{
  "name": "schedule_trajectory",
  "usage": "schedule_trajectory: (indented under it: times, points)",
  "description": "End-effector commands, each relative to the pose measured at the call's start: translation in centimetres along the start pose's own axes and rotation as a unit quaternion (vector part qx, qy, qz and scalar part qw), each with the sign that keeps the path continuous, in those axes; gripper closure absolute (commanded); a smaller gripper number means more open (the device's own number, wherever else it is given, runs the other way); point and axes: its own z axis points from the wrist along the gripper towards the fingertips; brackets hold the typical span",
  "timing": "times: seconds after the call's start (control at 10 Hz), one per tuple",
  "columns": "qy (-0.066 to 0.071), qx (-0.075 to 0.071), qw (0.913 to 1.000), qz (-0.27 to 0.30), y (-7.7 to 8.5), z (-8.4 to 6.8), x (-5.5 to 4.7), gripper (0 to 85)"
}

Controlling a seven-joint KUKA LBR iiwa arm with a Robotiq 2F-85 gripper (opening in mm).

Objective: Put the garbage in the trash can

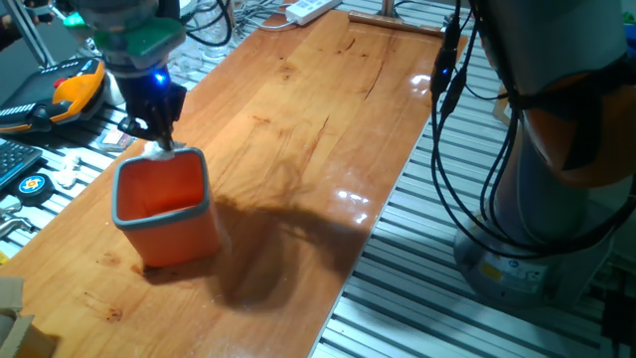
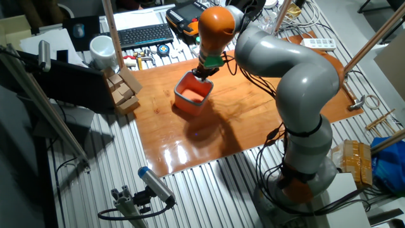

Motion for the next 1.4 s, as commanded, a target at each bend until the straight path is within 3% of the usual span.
schedule_trajectory:
  times: [0.0,0.1,0.2,0.3,0.4,0.7,0.8,0.9,1.1,1.3]
  points:
    - [-0.002,0.002,1.0,0.0,0.1,0.4,0.0,85.0]
    - [-0.002,-0.003,1.0,0.004,0.3,0.8,0.1,85.0]
    - [-0.007,-0.003,0.9999,0.013,0.5,1.0,0.3,68.0]
    - [-0.015,-0.003,0.9996,0.025,0.6,1.1,0.6,17.0]
    - [-0.017,-0.007,0.9994,0.029,0.7,1.1,0.8,0.0]
    - [-0.017,-0.01,0.9993,0.032,0.4,1.0,0.8,0.0]
    - [-0.016,-0.01,0.9994,0.029,0.1,0.8,0.8,17.0]
    - [-0.012,-0.01,0.9996,0.022,-0.4,0.5,0.6,17.0]
    - [-0.004,-0.014,0.9999,0.0,-2.4,-0.1,0.1,51.0]
    - [-0.01,-0.018,0.9994,-0.028,-5.4,0.3,-0.3,51.0]
